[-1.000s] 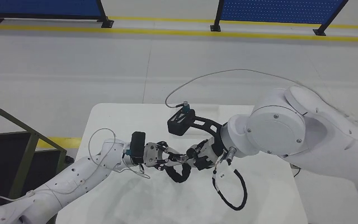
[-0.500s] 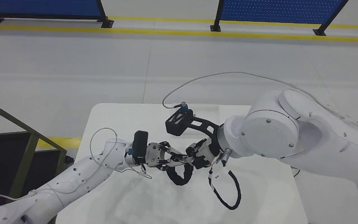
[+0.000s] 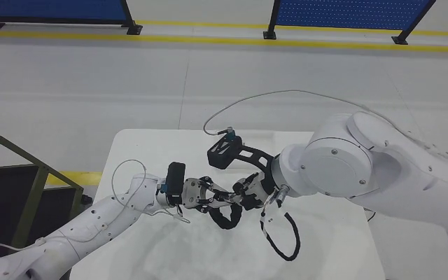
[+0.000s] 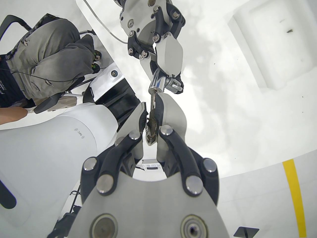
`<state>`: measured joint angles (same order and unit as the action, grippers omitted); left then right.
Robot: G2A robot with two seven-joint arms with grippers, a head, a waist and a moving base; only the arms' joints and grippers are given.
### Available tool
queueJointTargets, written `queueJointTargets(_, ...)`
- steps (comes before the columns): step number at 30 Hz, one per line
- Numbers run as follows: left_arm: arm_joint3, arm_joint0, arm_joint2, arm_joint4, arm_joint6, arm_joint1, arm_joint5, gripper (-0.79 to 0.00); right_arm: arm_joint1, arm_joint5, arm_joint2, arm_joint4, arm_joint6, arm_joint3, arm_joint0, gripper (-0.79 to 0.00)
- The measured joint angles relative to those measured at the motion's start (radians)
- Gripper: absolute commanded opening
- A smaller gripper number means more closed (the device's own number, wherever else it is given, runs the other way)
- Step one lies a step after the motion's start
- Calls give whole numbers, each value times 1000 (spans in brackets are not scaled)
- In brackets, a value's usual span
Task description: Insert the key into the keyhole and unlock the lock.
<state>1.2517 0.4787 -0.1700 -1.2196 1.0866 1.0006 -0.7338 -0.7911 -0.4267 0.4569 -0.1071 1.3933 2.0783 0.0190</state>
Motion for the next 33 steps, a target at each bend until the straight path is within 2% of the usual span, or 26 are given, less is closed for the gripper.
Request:
queueJointTargets(17, 18, 6, 0, 16, -4, -7, -4, -785, 4, -5, -7, -1, -5, -2, -5, -785)
queueJointTargets(33, 36, 12, 0, 84, -4, -15, -5, -785, 11, -22, 39, -15, -67, 4, 54, -785)
